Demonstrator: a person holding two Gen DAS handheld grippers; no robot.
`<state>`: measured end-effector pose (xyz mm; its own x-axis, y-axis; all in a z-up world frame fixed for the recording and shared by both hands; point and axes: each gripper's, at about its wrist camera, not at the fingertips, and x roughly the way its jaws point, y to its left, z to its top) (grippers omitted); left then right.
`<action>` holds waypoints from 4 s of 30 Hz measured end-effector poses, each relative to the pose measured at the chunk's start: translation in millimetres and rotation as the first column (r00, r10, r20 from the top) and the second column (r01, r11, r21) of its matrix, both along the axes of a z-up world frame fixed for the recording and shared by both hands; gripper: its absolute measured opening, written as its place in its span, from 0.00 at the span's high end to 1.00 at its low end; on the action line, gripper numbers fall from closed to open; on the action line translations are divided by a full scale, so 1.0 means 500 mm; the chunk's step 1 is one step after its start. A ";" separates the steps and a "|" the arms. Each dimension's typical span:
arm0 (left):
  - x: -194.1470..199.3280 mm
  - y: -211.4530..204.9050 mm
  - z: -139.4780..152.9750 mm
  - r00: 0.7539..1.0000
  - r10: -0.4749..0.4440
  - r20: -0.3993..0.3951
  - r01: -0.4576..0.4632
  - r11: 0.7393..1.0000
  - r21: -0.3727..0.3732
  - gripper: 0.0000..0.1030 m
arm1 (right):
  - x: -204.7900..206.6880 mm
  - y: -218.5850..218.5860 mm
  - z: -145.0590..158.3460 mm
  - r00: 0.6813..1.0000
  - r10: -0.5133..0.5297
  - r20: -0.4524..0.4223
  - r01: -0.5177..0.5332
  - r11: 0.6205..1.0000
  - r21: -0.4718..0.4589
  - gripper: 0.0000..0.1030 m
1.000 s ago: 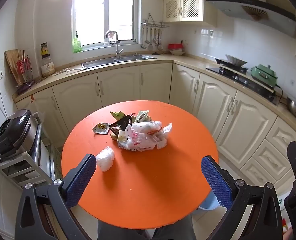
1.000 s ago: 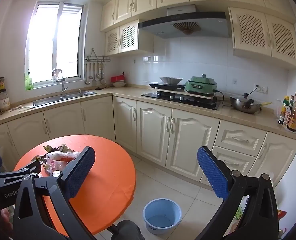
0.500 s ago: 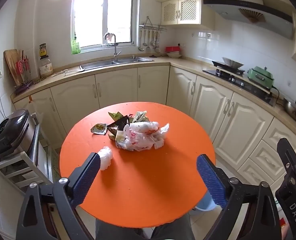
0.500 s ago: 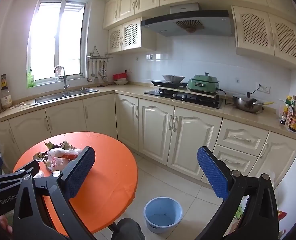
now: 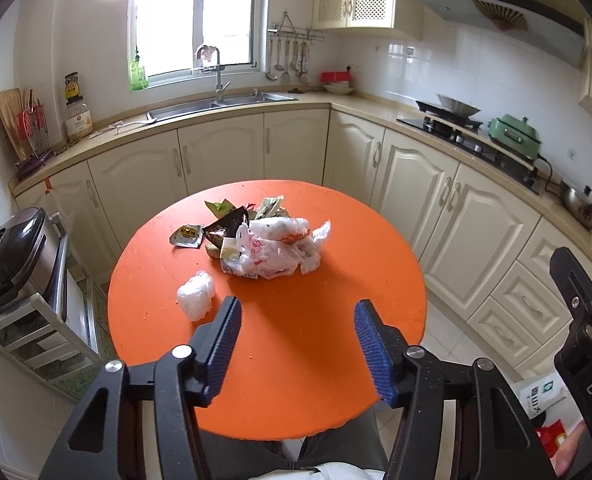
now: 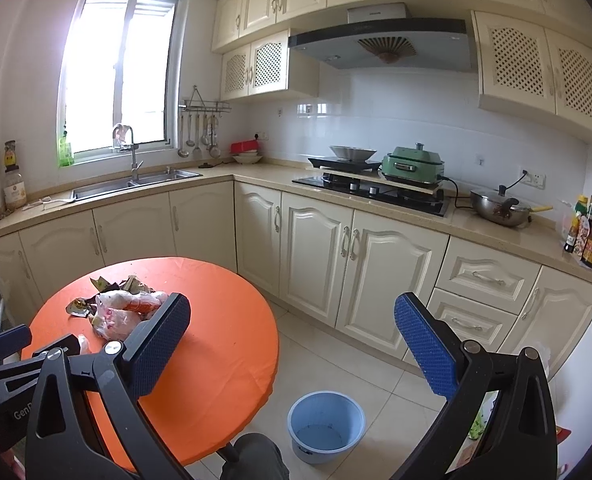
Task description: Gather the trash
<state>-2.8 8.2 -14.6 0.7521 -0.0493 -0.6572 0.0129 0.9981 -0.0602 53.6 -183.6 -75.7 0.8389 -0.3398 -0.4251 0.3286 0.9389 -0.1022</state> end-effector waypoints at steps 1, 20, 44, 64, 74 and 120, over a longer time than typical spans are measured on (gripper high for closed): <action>-0.001 0.002 -0.001 1.000 0.001 -0.002 -0.001 1.000 -0.003 0.52 | 0.001 0.002 0.000 1.000 0.002 0.000 -0.002 1.000 -0.002 0.00; -0.048 -0.016 0.022 0.991 0.054 0.122 -0.057 0.998 0.025 0.08 | 0.007 0.013 0.002 1.000 0.006 -0.010 -0.006 1.000 0.003 0.00; -0.049 -0.031 0.044 0.987 0.047 0.156 -0.054 0.998 0.040 0.06 | -0.020 -0.013 0.021 1.000 -0.009 0.021 0.008 1.000 0.007 0.00; -0.086 -0.044 0.048 0.981 0.030 0.192 -0.039 0.998 0.042 0.06 | -0.052 -0.016 0.035 0.998 -0.024 0.051 0.025 1.000 -0.009 0.00; -0.086 -0.048 0.049 0.981 0.021 0.191 -0.029 0.999 0.040 0.03 | -0.057 -0.019 0.038 0.998 -0.035 0.056 0.035 0.999 -0.005 0.00; 0.363 0.217 -0.144 0.912 0.337 -0.233 -0.334 0.941 0.055 0.03 | 0.407 0.162 -0.254 0.840 0.356 -0.408 -0.275 0.930 0.246 0.00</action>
<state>179.0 116.5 -86.4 0.5462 0.1892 -0.8160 -0.3359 0.9419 -0.0064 257.2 -102.4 -202.8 0.6001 0.0232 -0.7996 -0.0297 0.9995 0.0067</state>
